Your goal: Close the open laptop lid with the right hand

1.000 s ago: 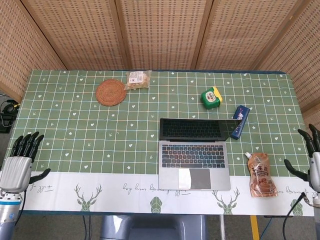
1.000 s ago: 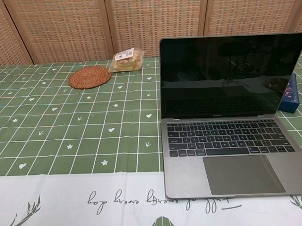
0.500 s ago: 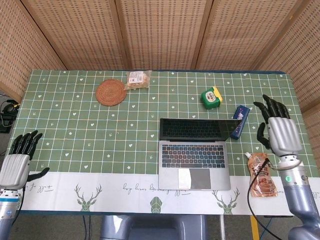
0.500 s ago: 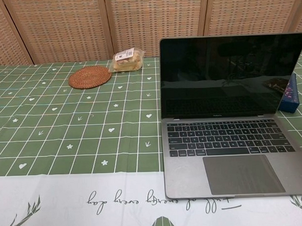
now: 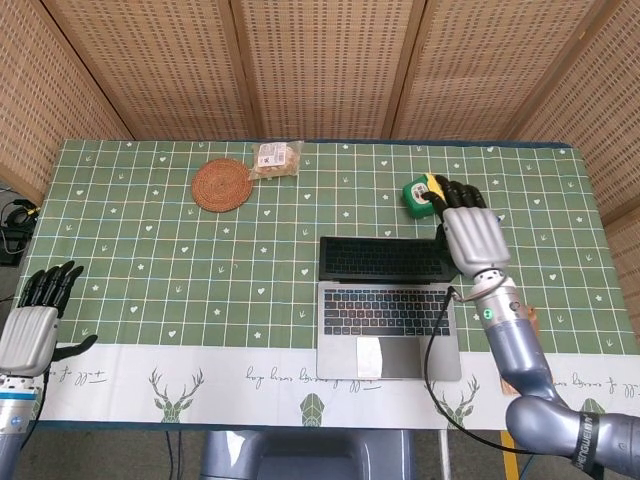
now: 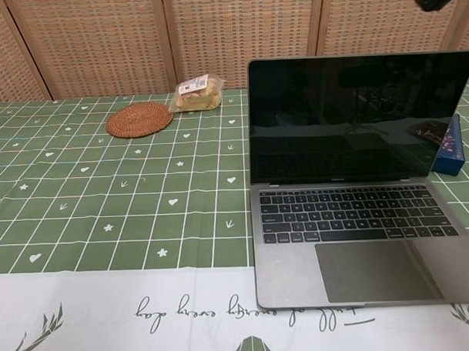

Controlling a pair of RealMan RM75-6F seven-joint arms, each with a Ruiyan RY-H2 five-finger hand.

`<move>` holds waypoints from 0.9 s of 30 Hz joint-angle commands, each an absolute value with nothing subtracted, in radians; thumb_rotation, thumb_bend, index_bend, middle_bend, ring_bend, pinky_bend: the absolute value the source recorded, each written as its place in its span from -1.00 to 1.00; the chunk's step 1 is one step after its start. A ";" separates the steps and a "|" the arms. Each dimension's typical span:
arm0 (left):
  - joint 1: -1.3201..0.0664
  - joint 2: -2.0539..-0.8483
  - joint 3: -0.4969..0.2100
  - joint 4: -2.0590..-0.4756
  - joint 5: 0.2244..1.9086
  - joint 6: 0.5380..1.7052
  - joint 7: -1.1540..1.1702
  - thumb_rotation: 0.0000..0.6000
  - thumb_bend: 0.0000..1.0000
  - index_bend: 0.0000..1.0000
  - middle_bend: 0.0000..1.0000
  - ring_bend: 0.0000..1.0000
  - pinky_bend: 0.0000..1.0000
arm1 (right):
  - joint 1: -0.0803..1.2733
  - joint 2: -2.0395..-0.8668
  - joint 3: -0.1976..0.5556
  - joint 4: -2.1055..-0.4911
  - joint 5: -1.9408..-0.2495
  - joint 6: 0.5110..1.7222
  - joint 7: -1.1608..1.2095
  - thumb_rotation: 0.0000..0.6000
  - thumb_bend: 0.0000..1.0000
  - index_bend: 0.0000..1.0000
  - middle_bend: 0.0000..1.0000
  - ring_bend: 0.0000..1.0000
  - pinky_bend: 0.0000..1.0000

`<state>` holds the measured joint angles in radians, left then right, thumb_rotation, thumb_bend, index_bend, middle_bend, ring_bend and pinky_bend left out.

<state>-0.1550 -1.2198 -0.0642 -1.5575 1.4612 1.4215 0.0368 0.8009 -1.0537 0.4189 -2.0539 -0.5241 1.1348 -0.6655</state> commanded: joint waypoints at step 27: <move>-0.174 -1.206 -0.055 -1.549 1.442 1.365 0.011 1.00 -0.71 -0.99 -1.00 -1.00 -1.00 | 1.098 -1.128 0.324 -1.961 -0.132 1.139 -0.910 1.00 1.00 -0.41 -0.69 -0.87 -0.79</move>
